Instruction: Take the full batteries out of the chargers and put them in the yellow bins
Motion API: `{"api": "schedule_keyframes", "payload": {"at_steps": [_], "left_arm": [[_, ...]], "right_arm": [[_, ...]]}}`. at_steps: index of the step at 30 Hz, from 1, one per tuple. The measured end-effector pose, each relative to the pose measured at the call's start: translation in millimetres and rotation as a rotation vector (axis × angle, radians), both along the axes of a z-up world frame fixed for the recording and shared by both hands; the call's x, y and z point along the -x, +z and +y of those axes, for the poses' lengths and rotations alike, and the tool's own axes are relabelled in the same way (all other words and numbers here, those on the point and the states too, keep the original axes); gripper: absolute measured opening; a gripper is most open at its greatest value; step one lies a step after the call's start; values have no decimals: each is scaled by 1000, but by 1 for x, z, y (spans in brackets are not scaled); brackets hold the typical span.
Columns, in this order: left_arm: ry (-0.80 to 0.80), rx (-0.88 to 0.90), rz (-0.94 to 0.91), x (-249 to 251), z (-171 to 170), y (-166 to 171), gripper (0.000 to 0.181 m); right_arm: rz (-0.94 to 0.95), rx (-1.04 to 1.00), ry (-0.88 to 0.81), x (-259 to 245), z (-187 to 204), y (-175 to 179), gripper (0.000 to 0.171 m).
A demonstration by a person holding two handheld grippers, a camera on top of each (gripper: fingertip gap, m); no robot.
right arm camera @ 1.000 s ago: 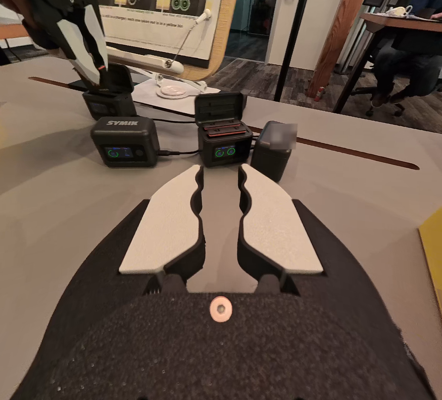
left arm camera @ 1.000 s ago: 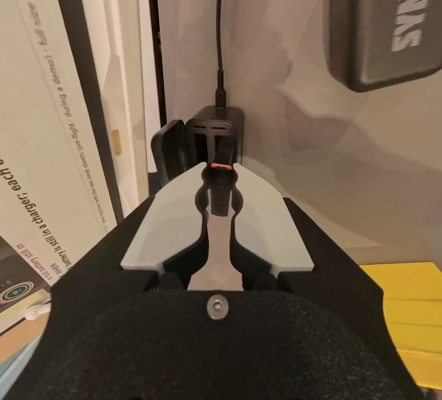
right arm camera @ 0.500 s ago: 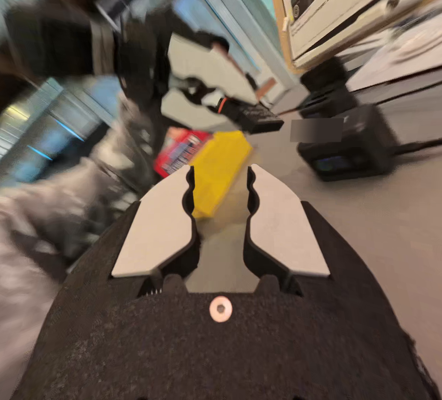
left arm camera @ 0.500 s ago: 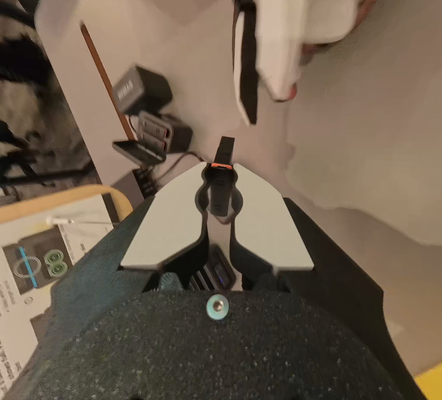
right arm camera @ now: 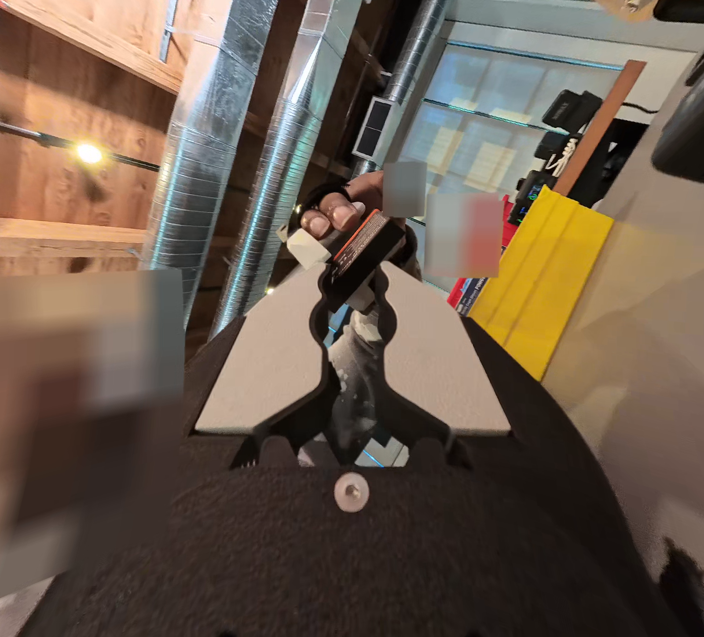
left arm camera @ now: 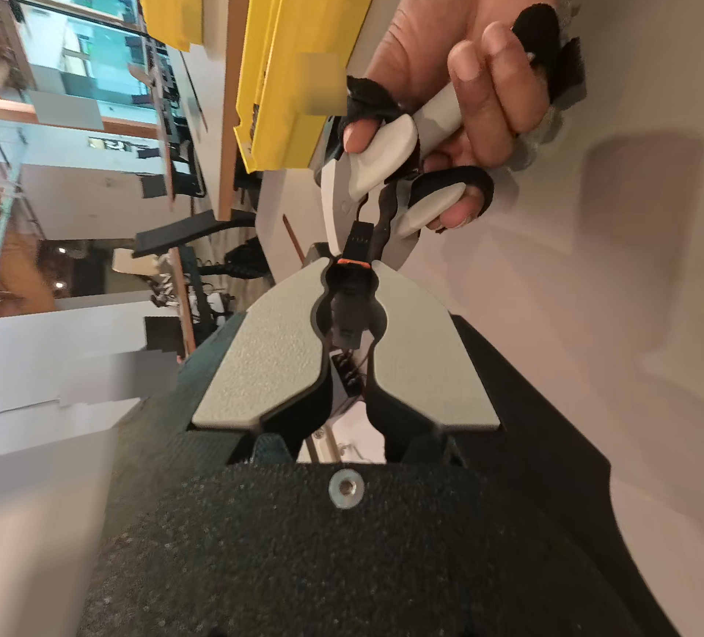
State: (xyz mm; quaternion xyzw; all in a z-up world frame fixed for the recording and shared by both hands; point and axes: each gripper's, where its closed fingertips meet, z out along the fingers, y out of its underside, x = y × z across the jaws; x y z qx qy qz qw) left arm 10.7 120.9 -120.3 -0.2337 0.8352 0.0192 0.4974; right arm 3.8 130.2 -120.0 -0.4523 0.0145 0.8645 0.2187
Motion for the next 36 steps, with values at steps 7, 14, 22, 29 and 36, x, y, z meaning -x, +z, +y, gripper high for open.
{"api": "schedule_keyframes", "payload": {"at_steps": [7,14,22,29,36], "left_arm": [[56,8,-79,2,-1,11,34],[216,726,-217,7,-6,27,49],[358,1317,-209,9,-4,22,37],[380,1382,-186,7,-3,16,16],[503,1011,-31,41,41,5,15]], "right_arm": [[25,-106,-45,-4,-9,16,14],[-83,-241,-190,-12,-4,14,9],[-242,-521,-416,-11,-10,22,10],[-336,-630,-482,-4,-13,20,10],[-749,-770,-693,-10,15,-5,11]]}}
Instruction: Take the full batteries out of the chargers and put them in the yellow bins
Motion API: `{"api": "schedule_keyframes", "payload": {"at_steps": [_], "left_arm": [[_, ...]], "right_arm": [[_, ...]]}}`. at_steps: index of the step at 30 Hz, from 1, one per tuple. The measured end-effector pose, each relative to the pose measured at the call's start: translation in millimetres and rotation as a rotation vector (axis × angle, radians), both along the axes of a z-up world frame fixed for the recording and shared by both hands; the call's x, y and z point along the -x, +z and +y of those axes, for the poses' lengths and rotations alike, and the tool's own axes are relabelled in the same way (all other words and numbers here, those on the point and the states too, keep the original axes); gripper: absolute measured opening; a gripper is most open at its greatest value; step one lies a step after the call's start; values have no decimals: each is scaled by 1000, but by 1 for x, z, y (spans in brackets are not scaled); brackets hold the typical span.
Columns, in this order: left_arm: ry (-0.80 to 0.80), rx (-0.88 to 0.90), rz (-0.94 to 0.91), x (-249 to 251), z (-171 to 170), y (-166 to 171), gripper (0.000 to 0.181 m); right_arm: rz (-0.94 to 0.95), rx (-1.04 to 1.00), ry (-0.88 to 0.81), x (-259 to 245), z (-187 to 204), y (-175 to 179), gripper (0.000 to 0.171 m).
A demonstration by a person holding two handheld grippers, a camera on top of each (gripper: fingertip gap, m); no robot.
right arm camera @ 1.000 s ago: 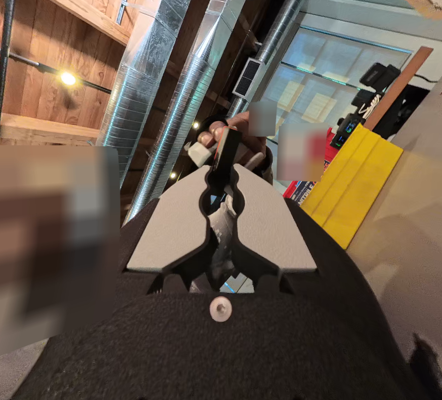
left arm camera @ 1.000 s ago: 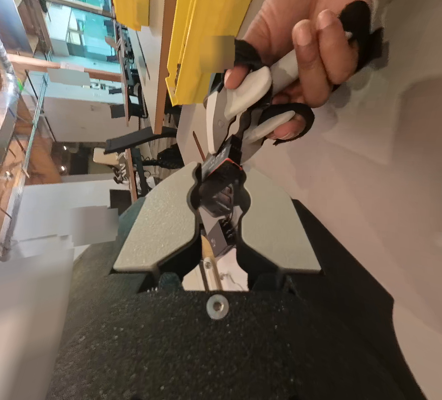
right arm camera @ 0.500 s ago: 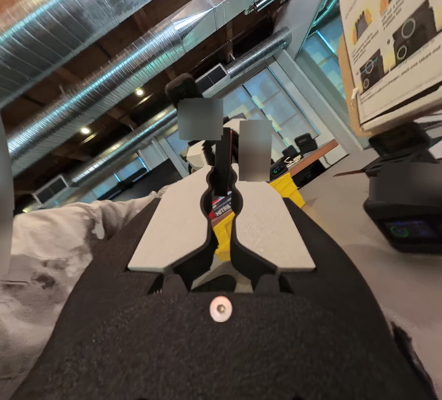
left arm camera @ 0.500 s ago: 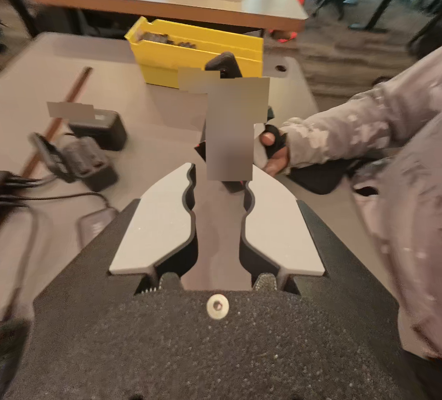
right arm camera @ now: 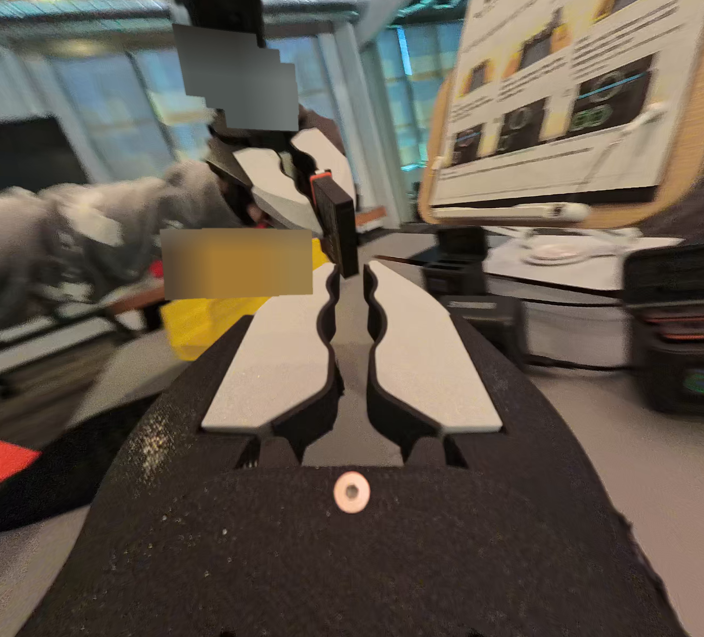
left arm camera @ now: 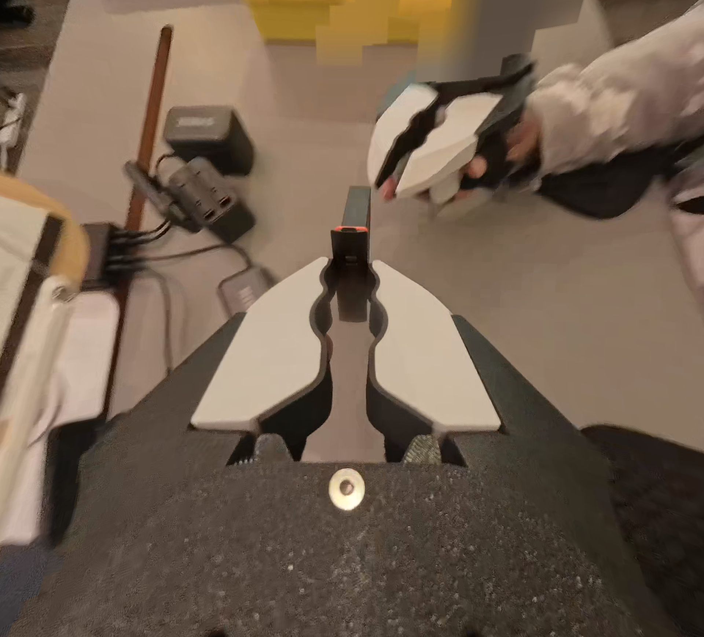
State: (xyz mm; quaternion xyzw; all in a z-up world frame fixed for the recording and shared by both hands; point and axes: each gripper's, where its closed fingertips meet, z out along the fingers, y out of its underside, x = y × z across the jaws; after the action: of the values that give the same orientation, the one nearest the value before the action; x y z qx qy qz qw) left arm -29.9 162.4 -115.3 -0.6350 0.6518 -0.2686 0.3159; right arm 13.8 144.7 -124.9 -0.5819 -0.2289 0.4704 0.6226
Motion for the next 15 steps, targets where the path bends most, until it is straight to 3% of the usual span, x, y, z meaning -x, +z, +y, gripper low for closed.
{"api": "schedule_keyframes", "payload": {"at_steps": [3,6,15], "left_arm": [[76,-84,164,30,39,-13,16],[138,-143,333,62,75,-29,15],[215,-172,667,124,141,-67,15]], "right_arm": [[-194,-11,-299,-26,27,-19,5],[-294,-6,-478,-47,40,-28,0],[-356,-13,-559,-57,44,-33,0]]}}
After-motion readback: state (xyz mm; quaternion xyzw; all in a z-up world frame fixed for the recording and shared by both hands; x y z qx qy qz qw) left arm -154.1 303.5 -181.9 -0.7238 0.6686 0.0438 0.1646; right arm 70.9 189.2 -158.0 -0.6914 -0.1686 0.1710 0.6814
